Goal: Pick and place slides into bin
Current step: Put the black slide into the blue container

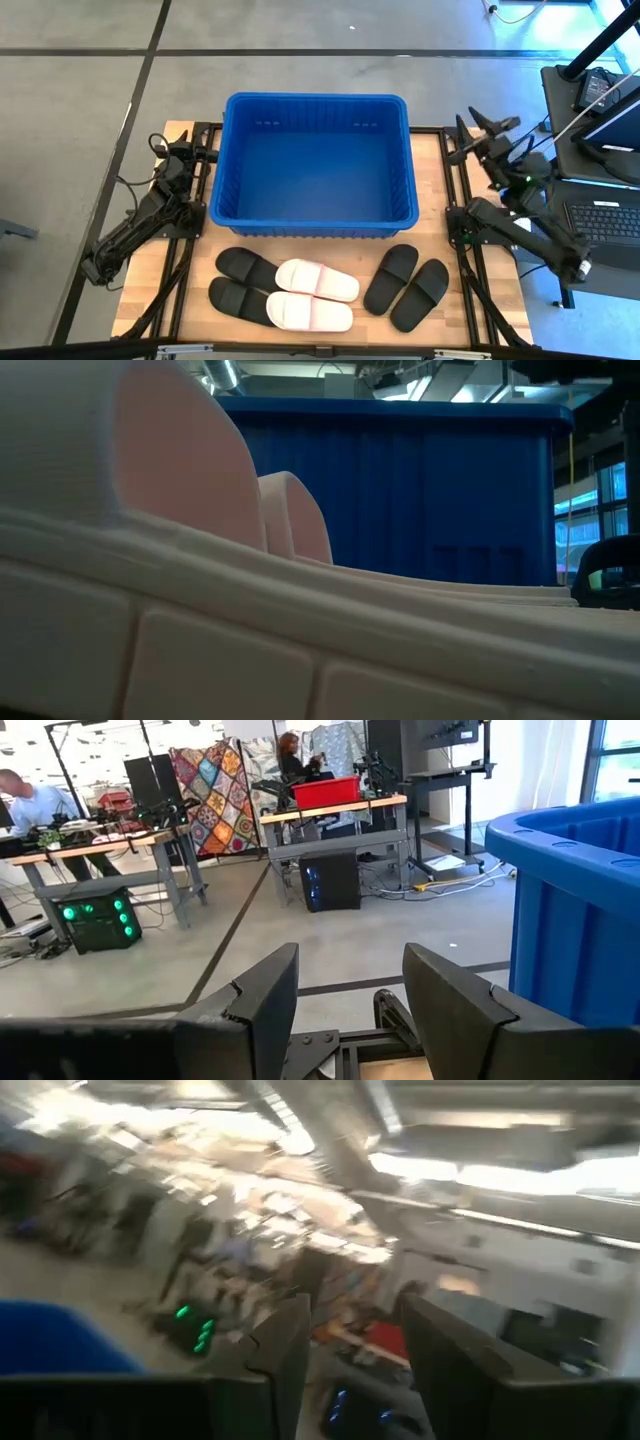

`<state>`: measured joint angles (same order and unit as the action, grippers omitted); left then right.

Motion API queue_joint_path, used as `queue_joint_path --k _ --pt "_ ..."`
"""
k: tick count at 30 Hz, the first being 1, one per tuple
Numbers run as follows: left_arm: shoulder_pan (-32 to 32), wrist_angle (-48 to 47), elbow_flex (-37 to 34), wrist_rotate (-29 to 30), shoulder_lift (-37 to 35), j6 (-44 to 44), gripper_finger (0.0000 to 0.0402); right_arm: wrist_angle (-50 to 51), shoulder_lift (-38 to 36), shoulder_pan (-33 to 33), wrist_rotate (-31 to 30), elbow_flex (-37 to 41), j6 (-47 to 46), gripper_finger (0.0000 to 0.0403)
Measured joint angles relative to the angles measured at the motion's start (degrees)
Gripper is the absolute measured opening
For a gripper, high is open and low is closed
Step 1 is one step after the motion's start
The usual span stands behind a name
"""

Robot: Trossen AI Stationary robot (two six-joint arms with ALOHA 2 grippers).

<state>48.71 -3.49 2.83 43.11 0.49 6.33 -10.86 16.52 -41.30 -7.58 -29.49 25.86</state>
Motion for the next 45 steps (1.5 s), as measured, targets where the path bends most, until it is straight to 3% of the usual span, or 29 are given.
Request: queue_joint_path --k 8,16,21,26,37,45 --pt "0.0 0.1 0.0 0.0 0.0 -0.1 0.0176 15.9 24.2 3.5 12.4 -24.2 0.1 0.0161" --pt "0.0 0.1 0.0 0.0 0.0 -0.1 0.0176 38.9 40.2 13.6 13.3 -49.0 -0.7 0.0161" --pt "0.0 0.1 0.0 0.0 0.0 -0.2 0.0176 47.3 44.9 19.0 13.3 -60.1 -12.1 0.0161" --pt "0.0 0.2 0.0 -0.6 0.0 -0.2 0.0176 50.1 46.5 24.3 13.3 -62.6 -14.7 0.0175" --pt "0.0 0.2 0.0 -0.9 0.0 0.0 0.0176 53.2 51.0 31.6 13.1 -60.1 -21.2 0.0277" --pt "0.0 0.2 0.0 -0.9 0.0 0.1 0.0176 65.2 54.2 37.2 10.8 -60.1 -30.7 0.0273"
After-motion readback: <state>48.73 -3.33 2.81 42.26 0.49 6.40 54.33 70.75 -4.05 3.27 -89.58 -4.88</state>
